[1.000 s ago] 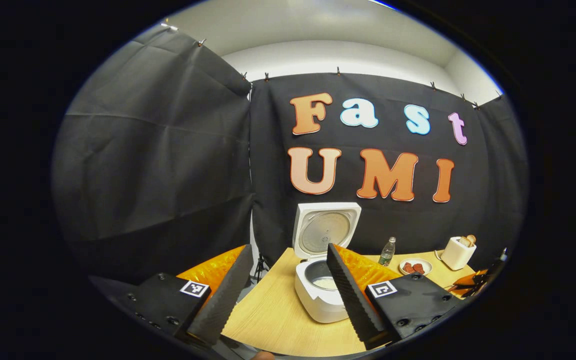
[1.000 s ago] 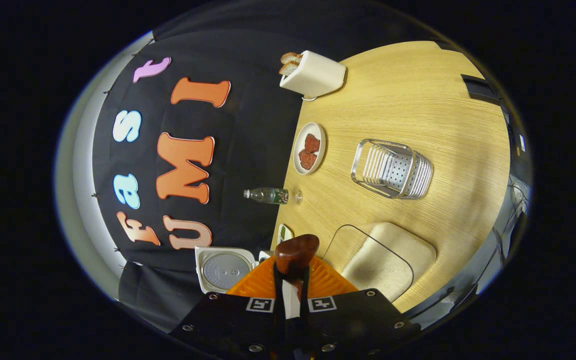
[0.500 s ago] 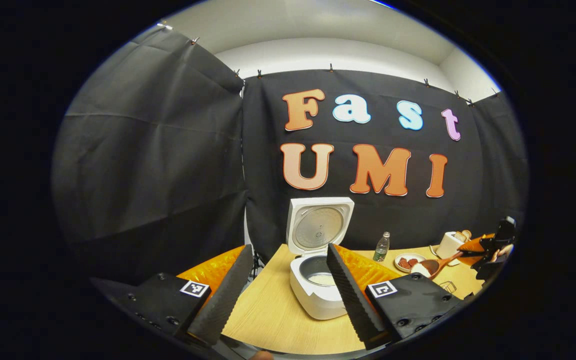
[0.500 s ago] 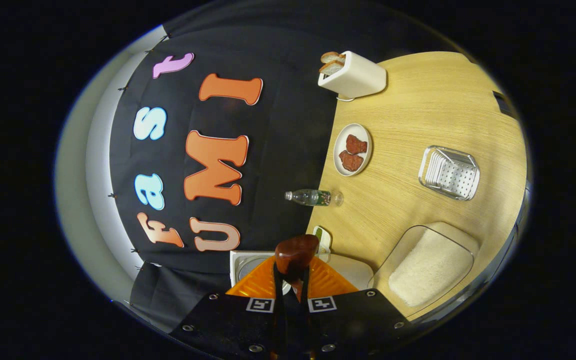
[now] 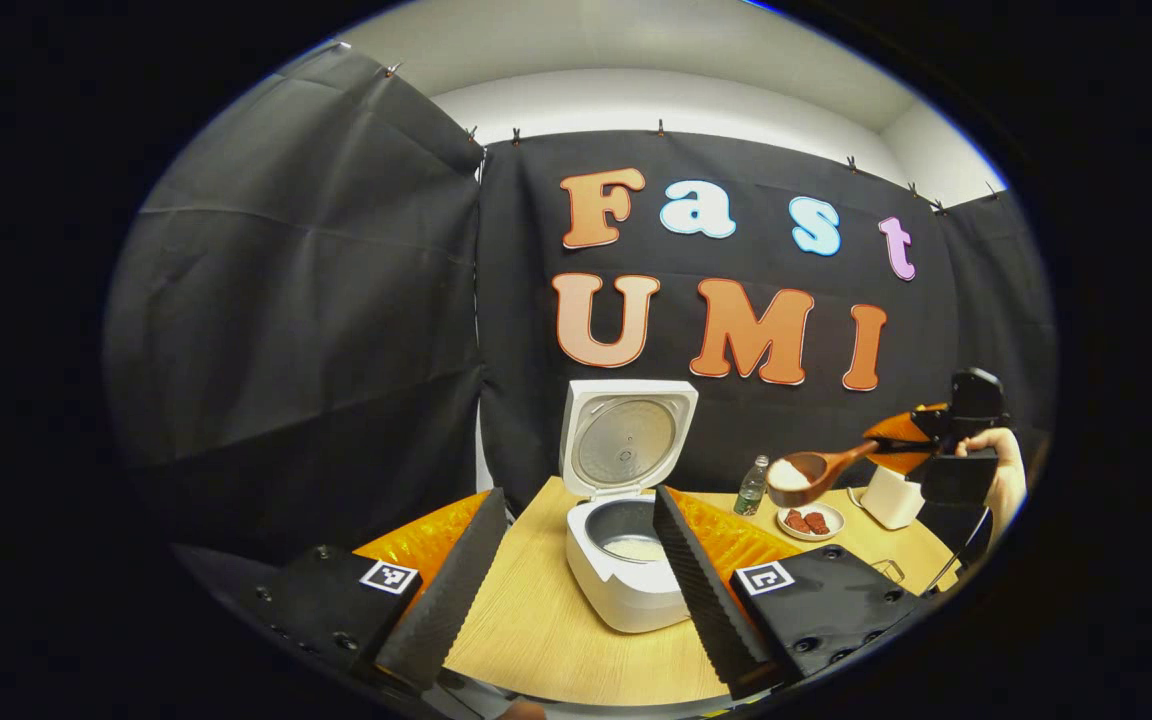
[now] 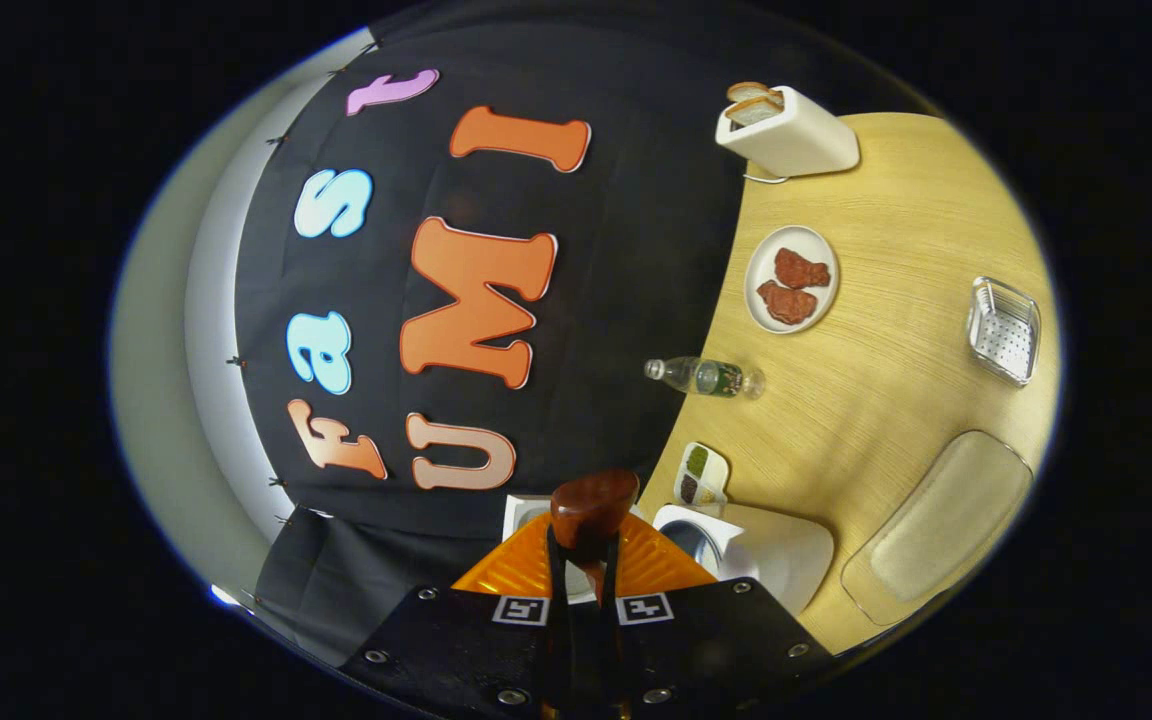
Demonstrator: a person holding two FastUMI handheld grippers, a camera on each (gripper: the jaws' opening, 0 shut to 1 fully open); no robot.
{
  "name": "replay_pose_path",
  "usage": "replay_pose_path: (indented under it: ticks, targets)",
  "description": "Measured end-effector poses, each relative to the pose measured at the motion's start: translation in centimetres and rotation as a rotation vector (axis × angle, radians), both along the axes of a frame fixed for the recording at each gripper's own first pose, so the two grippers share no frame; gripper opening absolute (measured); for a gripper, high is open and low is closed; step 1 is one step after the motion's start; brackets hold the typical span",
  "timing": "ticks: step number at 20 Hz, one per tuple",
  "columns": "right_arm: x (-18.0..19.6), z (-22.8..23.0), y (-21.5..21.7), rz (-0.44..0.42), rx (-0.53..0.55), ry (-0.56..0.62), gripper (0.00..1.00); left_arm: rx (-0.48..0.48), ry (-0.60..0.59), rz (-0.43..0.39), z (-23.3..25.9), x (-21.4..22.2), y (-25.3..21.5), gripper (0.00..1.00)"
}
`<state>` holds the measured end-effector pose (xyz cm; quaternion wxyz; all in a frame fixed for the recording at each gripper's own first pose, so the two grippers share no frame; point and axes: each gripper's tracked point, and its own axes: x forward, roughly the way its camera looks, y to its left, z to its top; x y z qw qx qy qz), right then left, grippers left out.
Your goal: Close the left gripper, press the button to open the rice cooker; take a wooden spoon from the chopstick holder with the right hand, scoop a spoonful of rice and pour it into the rice cooker, then put the wooden spoon back into the chopstick holder.
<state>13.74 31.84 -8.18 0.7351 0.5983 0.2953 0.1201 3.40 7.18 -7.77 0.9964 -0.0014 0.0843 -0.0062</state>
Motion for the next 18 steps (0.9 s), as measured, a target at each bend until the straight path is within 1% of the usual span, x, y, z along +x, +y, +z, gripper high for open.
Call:
replay_pose_path:
  ticks: [4,7,13,16,18]
  targets:
    - [2.3,2.3,2.9,0.027,-0.079,-0.092,0.10,0.031,0.003,0.019,-0.4,0.1,0.7,1.00]
    - [3.6,2.7,5.3,0.051,-0.137,-0.132,0.10,0.006,0.007,0.022,-0.7,-0.1,0.6,1.00]
    - [4.4,0.8,10.1,0.104,-0.228,-0.141,0.10,0.014,0.013,0.024,-1.3,0.5,2.3,0.99]
    - [4.7,0.0,11.5,0.119,-0.265,-0.138,0.10,0.009,0.026,0.021,-1.7,1.1,2.6,1.00]
    - [4.9,-0.3,11.8,0.113,-0.296,-0.147,0.11,0.007,0.034,0.015,-2.1,1.5,2.7,1.00]
